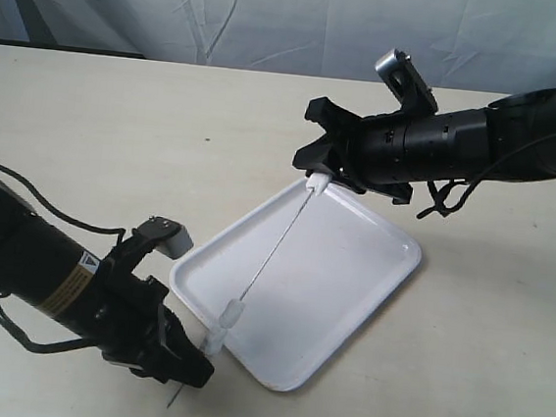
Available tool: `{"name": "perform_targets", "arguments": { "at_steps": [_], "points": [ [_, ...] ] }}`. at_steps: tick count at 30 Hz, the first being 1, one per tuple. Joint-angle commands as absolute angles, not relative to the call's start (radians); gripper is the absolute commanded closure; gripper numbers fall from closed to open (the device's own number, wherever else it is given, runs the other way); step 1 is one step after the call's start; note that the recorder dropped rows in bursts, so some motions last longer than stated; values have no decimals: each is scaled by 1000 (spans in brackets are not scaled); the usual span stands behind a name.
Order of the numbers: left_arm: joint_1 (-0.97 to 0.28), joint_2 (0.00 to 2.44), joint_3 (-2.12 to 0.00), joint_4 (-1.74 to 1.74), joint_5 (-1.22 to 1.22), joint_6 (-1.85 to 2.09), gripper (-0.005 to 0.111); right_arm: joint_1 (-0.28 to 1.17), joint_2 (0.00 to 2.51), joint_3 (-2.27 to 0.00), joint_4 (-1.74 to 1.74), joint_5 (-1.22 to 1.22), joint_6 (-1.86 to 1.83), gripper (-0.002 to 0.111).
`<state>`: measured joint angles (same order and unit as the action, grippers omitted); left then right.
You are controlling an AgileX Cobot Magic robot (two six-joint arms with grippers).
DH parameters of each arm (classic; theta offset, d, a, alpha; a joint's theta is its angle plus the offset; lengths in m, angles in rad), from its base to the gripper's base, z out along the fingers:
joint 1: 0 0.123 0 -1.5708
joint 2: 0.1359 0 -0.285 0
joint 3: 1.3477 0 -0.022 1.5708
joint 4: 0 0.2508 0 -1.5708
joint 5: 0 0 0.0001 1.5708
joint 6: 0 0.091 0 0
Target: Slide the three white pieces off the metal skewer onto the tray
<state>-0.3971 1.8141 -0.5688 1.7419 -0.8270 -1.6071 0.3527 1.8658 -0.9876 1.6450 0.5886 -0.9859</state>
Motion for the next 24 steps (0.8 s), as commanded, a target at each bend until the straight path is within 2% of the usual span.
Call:
{"name": "perform_targets", "arguments": {
  "at_steps": [1,24],
  "points": [
    [-400,1815,-568,1743,-816,-1614,107,350,1855,-994,1646,593,-1000,73],
    [-399,1815,-634,1744,-758,-1667,107,350,1782,-994,1526,609,-968,73]
  ]
}}
